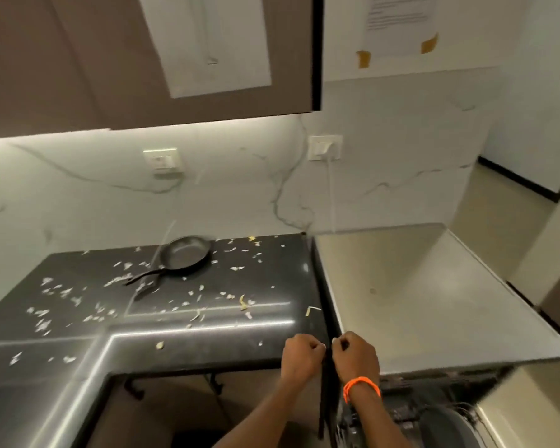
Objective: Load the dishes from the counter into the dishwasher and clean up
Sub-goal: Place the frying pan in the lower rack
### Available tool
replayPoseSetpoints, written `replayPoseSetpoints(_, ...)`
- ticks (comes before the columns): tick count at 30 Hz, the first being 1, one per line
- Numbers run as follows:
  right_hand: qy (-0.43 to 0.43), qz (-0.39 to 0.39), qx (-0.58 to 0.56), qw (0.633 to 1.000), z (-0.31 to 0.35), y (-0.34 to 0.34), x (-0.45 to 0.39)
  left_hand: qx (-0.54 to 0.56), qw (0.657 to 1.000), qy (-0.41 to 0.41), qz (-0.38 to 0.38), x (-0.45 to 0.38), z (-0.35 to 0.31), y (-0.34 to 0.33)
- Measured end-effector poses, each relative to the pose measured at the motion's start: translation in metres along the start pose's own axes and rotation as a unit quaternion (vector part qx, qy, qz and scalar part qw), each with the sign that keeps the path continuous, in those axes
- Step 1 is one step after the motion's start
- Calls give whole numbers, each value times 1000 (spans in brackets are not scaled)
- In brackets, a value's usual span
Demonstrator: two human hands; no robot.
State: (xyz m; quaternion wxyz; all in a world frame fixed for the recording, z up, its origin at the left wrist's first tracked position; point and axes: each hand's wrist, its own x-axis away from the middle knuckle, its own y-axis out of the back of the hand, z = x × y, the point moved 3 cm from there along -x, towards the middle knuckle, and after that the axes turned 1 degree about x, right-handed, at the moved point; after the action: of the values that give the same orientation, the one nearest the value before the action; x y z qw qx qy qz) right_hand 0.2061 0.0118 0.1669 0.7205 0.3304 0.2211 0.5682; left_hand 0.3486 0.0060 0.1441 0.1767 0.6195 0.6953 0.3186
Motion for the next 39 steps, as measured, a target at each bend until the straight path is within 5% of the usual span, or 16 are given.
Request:
replayPoseSetpoints(13,167,118,22,979,181,-185,29,49,975,154,-155,-27,168,204)
replayPoseSetpoints(26,190,219,54,955,286,-316,42,65,950,235,-197,-78,302,305)
replayPoseSetpoints(32,184,305,156,921,293,-367,12,71,944,254,-196,-118,331,324)
replayPoseSetpoints(39,256,448,261,816,319,-424,-20,-49,928,216,-300,-186,337,394)
